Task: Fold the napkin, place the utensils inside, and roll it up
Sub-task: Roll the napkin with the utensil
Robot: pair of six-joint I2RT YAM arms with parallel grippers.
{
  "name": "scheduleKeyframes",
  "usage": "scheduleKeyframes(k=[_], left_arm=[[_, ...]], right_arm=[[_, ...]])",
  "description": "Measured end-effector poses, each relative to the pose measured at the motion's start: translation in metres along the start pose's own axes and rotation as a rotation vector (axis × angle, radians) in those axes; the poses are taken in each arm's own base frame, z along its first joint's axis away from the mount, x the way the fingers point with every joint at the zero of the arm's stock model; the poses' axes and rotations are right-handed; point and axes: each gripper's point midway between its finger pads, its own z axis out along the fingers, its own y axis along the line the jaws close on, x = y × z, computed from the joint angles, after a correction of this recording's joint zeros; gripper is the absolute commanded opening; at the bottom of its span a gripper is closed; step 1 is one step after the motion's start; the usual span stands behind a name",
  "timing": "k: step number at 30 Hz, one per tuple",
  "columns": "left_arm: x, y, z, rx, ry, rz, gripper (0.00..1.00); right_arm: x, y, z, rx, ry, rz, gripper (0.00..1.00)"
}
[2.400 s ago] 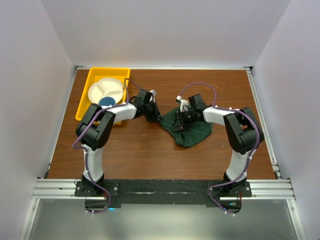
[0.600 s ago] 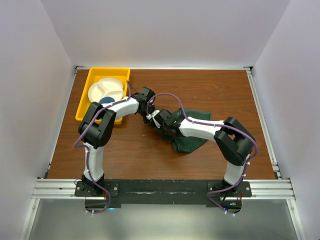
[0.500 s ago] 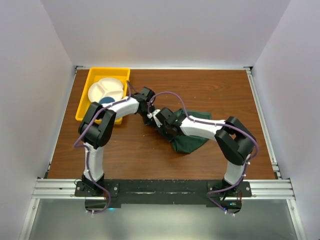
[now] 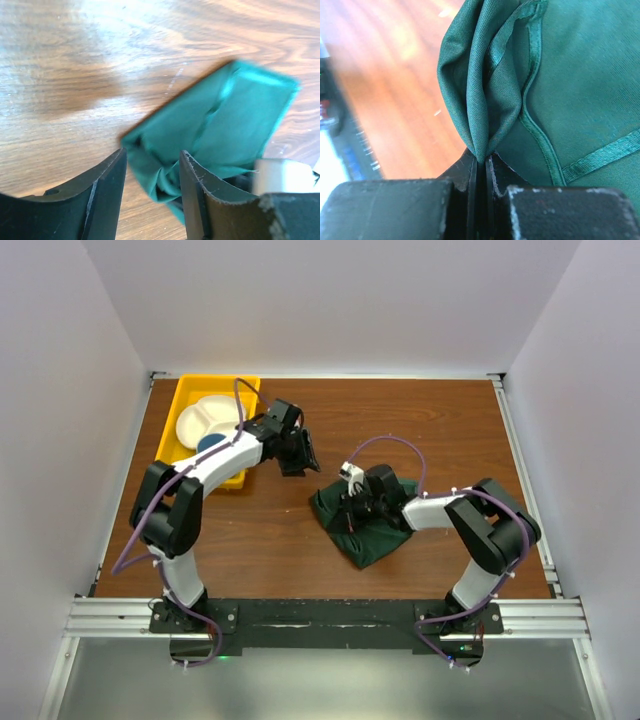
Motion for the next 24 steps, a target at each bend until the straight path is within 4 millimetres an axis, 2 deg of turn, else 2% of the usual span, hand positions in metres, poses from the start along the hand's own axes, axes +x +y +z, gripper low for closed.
scheduleKeyframes(k=[2,5,7,11,16,21,24], left_arm=[[-0.001,-0.002,-0.005,0.018,-0.016,0.012,0.46],[0.009,-0.001,-0.007,0.045,-0.007,0.030,0.39],[0.022,0.002,-0.005,0.058,0.015,0.040,0.32],[0.055,0.006,0.000,0.093,0.071,0.065,0.23],[0.084,-0.005,0.000,0.206,0.108,0.107,0.13],[0.093,-0.015,0.003,0.309,0.097,0.114,0.04],[0.095,-0.018,0.006,0.351,0.089,0.111,0.03]], right_arm=[[0.008,0.007,0.000,-0.052,-0.019,0.043,0.00],[0.017,0.015,0.000,-0.122,-0.051,0.114,0.00],[0.019,0.016,0.000,-0.158,-0.074,0.163,0.00],[0.020,0.013,-0.001,-0.197,-0.117,0.245,0.00],[0.023,0.011,-0.004,-0.241,-0.146,0.325,0.00],[0.023,0.011,-0.004,-0.261,-0.156,0.344,0.00],[0.023,0.011,-0.004,-0.262,-0.156,0.346,0.00]])
